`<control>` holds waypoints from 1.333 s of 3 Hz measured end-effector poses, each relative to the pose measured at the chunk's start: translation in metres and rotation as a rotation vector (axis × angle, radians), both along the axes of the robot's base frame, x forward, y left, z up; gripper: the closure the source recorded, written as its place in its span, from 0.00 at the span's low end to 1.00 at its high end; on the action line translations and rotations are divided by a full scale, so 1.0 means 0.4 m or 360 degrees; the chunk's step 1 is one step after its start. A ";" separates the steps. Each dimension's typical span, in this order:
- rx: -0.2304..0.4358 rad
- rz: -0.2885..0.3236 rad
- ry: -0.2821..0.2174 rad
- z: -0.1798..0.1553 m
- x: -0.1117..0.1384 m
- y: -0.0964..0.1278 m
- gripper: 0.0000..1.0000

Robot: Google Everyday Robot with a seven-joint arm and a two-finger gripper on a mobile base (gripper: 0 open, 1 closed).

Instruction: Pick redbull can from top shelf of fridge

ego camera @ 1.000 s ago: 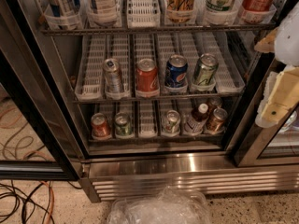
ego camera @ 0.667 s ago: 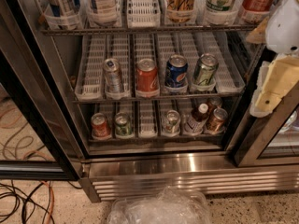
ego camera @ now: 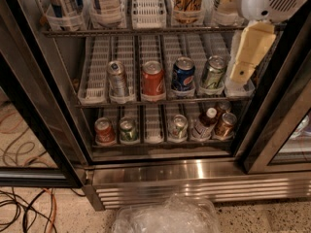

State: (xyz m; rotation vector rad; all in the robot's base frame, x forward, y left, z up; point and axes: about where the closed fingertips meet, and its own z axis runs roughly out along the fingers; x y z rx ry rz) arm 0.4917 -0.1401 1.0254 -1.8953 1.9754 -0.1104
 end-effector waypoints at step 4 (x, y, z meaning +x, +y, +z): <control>0.0577 -0.0044 0.0003 0.004 -0.019 0.210 0.00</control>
Offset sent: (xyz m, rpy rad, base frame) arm -0.0091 0.0908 -0.0032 0.4195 0.0166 -0.0570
